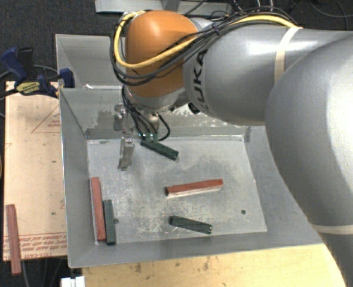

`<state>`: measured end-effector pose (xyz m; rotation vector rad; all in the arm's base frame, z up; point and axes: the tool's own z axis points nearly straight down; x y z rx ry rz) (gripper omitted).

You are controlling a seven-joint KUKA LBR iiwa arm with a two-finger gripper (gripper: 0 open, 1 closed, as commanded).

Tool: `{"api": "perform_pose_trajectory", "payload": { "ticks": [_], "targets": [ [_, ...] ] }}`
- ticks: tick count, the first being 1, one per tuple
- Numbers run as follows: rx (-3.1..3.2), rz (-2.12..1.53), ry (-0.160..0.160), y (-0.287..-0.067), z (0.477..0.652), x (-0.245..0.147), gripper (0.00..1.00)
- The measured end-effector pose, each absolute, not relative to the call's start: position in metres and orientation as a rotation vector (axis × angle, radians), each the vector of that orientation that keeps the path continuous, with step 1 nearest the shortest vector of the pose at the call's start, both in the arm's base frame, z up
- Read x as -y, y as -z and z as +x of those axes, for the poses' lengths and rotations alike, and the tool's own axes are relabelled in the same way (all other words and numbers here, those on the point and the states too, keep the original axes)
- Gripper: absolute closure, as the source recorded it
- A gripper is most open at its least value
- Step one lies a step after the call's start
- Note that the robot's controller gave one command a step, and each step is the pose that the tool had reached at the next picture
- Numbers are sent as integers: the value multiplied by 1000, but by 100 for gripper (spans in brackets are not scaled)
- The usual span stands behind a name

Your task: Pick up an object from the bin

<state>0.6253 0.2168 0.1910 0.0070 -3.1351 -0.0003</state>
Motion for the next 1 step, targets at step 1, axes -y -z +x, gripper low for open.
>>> {"api": "perform_pose_trajectory", "payload": {
  "ticks": [1],
  "targets": [
    [3126,-253,-3,-79,636,-163,0]
  ]
}}
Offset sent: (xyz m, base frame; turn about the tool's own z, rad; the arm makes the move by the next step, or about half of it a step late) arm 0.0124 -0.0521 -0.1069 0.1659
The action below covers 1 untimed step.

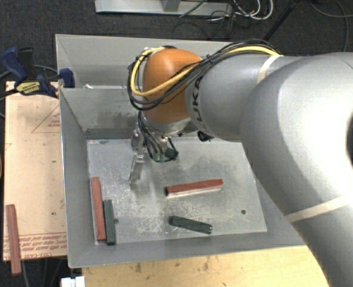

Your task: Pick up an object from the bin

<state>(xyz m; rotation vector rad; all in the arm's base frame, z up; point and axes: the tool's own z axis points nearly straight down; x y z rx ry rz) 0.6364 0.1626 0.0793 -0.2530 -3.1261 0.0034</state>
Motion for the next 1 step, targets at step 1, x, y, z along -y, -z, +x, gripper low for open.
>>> {"api": "perform_pose_trajectory", "payload": {
  "ticks": [1],
  "targets": [
    [3123,-374,0,-71,637,-101,0]
  ]
}}
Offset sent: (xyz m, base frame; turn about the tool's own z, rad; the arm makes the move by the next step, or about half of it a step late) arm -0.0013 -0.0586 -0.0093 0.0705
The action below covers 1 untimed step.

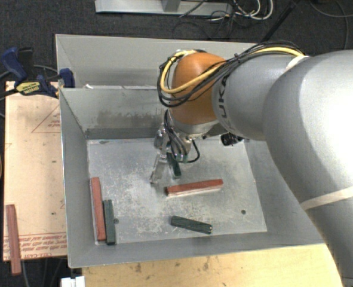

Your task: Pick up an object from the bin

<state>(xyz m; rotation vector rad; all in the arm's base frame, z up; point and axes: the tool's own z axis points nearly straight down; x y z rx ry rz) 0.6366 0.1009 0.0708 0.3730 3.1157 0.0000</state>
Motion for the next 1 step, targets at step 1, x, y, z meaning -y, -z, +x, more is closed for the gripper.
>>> {"api": "perform_pose_trajectory", "payload": {
  "ticks": [1],
  "targets": [
    [-3111,438,1,-70,616,-54,0]
  ]
}}
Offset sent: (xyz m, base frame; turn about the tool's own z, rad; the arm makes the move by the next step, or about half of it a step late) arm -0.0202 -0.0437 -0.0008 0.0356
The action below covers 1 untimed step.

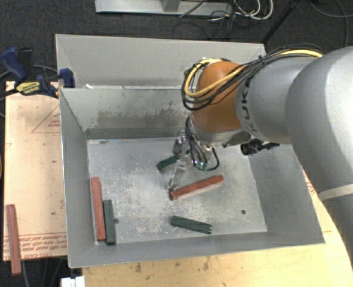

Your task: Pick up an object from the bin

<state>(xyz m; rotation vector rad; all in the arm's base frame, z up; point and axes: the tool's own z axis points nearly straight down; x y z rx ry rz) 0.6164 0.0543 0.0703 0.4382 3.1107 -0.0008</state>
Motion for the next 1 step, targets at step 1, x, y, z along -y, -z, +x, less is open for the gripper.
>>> {"api": "perform_pose_trajectory", "payload": {
  "ticks": [1],
  "targets": [
    [-3108,430,-3,-72,618,-57,100]
  ]
}}
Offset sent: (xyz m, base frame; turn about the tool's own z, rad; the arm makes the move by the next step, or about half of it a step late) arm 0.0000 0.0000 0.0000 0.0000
